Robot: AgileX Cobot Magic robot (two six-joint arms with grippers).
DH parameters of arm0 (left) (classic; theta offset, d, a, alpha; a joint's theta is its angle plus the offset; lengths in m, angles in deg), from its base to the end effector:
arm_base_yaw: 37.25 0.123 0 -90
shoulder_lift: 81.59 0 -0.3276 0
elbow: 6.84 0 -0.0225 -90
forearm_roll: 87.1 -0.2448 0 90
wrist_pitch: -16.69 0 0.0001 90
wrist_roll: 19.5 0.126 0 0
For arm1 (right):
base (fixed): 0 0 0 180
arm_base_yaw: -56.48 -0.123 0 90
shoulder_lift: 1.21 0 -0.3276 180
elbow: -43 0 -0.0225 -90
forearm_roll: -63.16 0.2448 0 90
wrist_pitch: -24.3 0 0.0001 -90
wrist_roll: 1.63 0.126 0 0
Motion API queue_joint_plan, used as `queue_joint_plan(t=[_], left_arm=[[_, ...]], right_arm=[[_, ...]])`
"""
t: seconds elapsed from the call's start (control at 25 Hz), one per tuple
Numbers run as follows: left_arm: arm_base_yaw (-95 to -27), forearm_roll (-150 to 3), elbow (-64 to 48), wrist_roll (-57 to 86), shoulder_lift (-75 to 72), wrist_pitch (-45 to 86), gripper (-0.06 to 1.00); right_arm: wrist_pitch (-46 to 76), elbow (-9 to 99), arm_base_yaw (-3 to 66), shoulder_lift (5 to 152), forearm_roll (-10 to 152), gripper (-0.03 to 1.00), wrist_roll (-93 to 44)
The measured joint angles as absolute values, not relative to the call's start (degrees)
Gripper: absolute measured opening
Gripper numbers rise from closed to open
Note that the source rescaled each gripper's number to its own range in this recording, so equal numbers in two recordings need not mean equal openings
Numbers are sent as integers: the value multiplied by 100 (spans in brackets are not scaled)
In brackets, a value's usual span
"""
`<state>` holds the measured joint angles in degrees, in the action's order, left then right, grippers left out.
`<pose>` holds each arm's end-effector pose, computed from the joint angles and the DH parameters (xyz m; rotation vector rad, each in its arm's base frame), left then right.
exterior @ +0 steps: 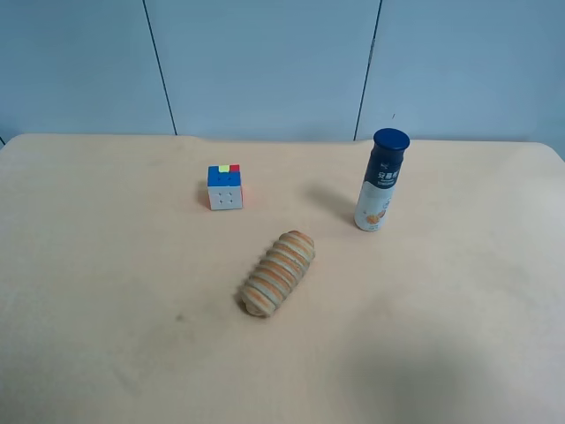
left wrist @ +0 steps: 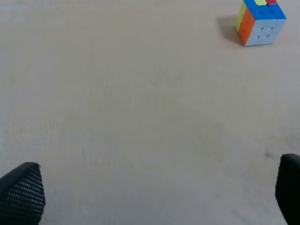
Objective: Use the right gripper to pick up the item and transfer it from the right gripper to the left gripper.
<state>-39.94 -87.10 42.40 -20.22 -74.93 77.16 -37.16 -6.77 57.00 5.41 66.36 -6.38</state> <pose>-0.0224 0.0011 0.2608 0.0349 2.0309 -0.0375 -0.0227 0.0064 0.2562 -0.0788 2.0541 0.0100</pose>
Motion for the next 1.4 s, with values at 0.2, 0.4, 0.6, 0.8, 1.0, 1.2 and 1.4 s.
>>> queue_joint_plan(t=[0.2, 0.4, 0.6, 0.8, 1.0, 1.2, 1.4], left_arm=[[-3994, -8710, 4240, -2022, -7493, 7716, 100], [-3994, -8710, 4240, -2017, -7493, 7714, 100], [-3994, -8710, 4240, -2017, -7493, 7714, 100], [-3994, -8710, 4240, -2022, -7493, 7714, 100], [-3994, -8710, 4240, -2022, -7493, 7714, 100], [-3994, -8710, 4240, -2017, -7493, 7714, 100], [-3994, -8710, 4240, -2017, -7493, 7714, 100]], right_arm=[[-3716, -677, 5700, 541, 6636, 99, -638], [-3716, -677, 5700, 541, 6636, 99, -638], [-3716, -677, 5700, 541, 6636, 99, -638], [-3761, -520, 5700, 685, 6648, 99, -628], [-3756, 406, 5700, 1963, 6746, 99, -627], [-3738, 1371, 5643, 3264, 6746, 99, -627], [-3733, 2498, 5309, 4795, 6679, 99, -627]])
